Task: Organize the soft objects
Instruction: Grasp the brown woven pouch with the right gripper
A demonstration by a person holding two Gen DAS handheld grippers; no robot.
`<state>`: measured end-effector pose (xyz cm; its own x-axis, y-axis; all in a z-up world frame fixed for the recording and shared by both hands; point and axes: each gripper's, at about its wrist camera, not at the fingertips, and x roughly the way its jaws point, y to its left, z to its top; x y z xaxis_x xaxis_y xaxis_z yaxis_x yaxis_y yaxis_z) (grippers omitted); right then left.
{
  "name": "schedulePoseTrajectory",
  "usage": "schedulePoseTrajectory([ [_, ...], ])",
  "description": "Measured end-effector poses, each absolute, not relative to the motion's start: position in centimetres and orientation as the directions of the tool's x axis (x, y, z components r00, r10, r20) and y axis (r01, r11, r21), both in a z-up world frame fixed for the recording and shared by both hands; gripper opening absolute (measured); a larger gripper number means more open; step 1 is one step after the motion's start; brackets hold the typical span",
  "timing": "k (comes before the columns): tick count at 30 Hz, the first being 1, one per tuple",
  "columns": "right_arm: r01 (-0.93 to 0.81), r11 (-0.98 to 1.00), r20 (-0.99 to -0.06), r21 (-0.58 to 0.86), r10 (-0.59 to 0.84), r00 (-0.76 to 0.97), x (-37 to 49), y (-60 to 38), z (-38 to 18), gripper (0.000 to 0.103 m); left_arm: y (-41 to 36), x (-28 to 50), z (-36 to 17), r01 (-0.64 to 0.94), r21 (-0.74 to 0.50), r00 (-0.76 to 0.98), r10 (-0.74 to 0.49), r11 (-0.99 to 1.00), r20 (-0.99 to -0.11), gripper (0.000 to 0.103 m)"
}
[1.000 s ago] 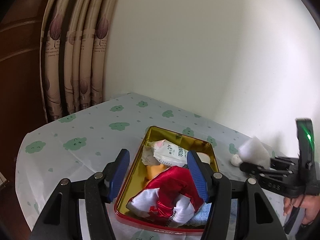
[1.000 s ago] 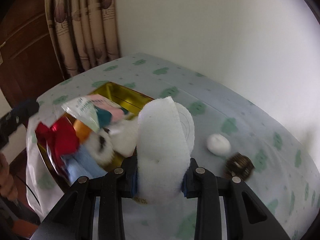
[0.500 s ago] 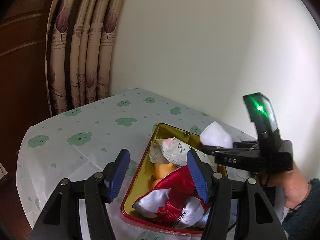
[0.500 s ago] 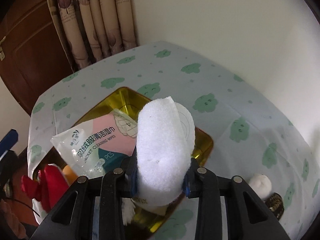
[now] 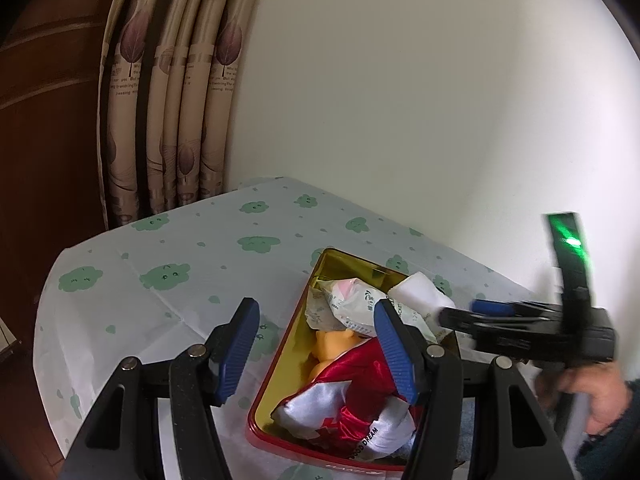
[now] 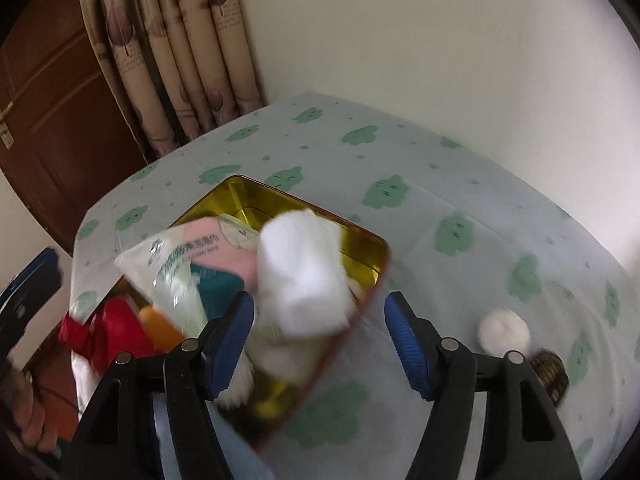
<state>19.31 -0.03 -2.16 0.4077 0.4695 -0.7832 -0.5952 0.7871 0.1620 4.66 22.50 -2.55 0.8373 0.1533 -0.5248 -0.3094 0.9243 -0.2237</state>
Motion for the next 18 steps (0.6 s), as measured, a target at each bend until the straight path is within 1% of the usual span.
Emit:
schedulePoseTrajectory([
  [3, -0.559, 0.819, -0.778, 0.126, 0.431, 0.457, 18.3, -3.1, -2.0, 0.071, 22.3, 4.6, -2.5, -0.307, -0.215, 0.838, 0.156, 0.927, -0.522, 0.061],
  [7, -0.457, 0.886, -0.806, 0.082, 0.328, 0.493, 18.0, -8.3, -3.5, 0.071, 21.9, 4.6, -2.5, -0.304, -0.198, 0.837, 0.162, 0.932, -0.523, 0.061],
  [12, -0.337, 0.939, -0.834, 0.068, 0.239, 0.497, 18.7, -13.3, -6.2, 0.071, 21.4, 4.6, -2.3, -0.299, -0.175, 0.840, 0.171, 0.938, -0.515, 0.061],
  [15, -0.298, 0.951, -0.839, 0.078, 0.224, 0.495, 19.3, -15.0, -7.6, 0.071, 21.2, 4.6, -2.3, -0.298, -0.166, 0.840, 0.175, 0.940, -0.514, 0.061],
  [18, -0.295, 0.952, -0.836, 0.082, 0.226, 0.500, 20.4, -15.2, -8.6, 0.073, 21.0, 4.8, -2.4, -0.297, -0.154, 0.837, 0.179, 0.942, -0.518, 0.061],
])
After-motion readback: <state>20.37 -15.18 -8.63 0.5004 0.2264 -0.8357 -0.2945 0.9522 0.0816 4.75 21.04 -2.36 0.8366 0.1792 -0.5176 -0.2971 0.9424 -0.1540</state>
